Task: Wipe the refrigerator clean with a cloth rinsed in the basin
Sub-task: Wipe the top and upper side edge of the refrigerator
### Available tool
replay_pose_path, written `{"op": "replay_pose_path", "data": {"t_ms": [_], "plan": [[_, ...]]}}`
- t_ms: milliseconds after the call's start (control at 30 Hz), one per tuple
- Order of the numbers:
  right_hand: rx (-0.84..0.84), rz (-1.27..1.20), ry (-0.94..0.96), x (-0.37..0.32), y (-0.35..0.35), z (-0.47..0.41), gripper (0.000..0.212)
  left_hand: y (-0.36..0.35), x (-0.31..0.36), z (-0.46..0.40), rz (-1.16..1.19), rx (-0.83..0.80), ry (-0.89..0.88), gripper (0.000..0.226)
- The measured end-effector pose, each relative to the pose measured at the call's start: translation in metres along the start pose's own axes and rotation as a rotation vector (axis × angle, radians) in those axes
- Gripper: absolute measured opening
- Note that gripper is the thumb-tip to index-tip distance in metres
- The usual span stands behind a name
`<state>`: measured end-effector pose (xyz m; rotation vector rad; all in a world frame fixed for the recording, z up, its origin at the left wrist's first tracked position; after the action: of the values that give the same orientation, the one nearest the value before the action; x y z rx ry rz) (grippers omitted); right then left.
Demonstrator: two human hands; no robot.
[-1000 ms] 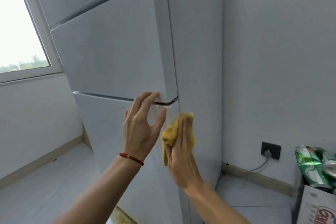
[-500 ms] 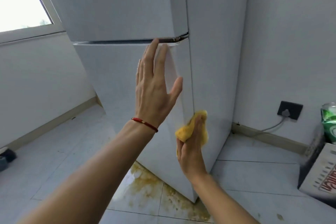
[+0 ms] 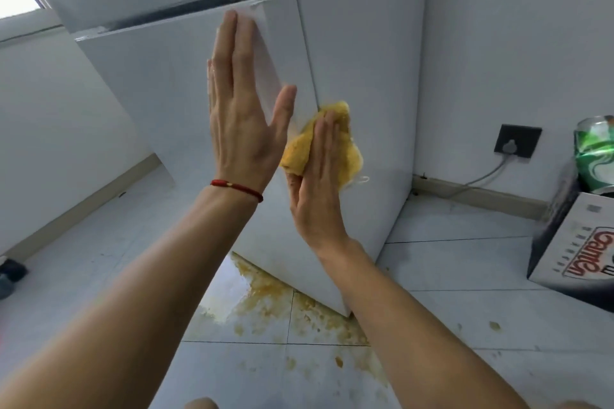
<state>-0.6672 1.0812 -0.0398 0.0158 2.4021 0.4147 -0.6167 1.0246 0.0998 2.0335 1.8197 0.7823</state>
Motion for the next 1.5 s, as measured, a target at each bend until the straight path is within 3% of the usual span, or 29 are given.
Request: {"op": "replay_pose_path", "data": {"t_ms": [133,333,400,500,600,733,800,967,1033,1167,1233,1333,1433,1500], "plan": [[-0.023,-0.060,-0.166,0.053,-0.029,0.076,0.074,-0.013,0.010,0.069,0.094,-0.035,0.092,0.064],[-0.084,-0.306,-0.769,0.145,-0.092,0.220,0.072,-0.041,-0.005,0.180,0.160,-0.268,0.369,0.064],[-0.158,-0.310,-0.865,0.157,-0.094,0.234,0.078,-0.053,-0.016,0.213,0.177,-0.349,0.517,0.060],[-0.164,-0.227,-0.761,0.146,-0.085,0.227,0.073,-0.070,-0.029,0.261,0.205,-0.426,0.736,0.054],[-0.076,-0.274,-0.551,0.109,-0.070,0.195,0.075,-0.085,-0.037,0.275,0.151,-0.540,0.760,0.055],[-0.006,-0.241,-0.333,0.107,-0.059,0.167,0.073,-0.088,-0.054,0.278,0.196,-0.470,0.932,0.052],[-0.007,-0.263,-0.406,0.136,-0.069,0.199,0.074,-0.092,-0.056,0.290,0.233,-0.521,1.022,0.049],[-0.070,-0.379,-0.814,0.197,-0.103,0.298,0.067,-0.102,-0.061,0.308,0.280,-0.572,1.124,0.044],[-0.060,-0.334,-0.773,0.183,-0.097,0.282,0.064,-0.106,-0.064,0.310,0.322,-0.571,1.180,0.043],[-0.012,-0.356,-0.476,0.138,-0.077,0.225,0.068,-0.119,-0.061,0.316,0.393,-0.592,1.241,0.040],[-0.031,-0.387,-0.469,0.143,-0.078,0.223,0.069,-0.122,-0.061,0.319,0.372,-0.619,1.211,0.040],[-0.003,-0.516,-0.662,0.173,-0.086,0.249,0.062,-0.116,-0.062,0.323,0.339,-0.655,1.181,0.040],[0.186,-0.749,-0.958,0.212,-0.100,0.272,0.027,-0.102,-0.063,0.324,0.329,-0.644,1.139,0.039],[0.245,-0.798,-1.137,0.230,-0.112,0.279,0.014,-0.093,-0.066,0.322,0.335,-0.592,1.114,0.038]]}}
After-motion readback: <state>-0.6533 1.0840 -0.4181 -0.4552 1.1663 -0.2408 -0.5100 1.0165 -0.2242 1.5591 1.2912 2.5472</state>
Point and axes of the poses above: each hand's wrist, its own z-axis away from the middle knuckle, its own y-axis out of the back of the hand, x = y × z, the point moved 3 cm from there along -z, towards the middle knuckle, and after that the axes turned 10 degrees about -x, right-handed, at the moved point
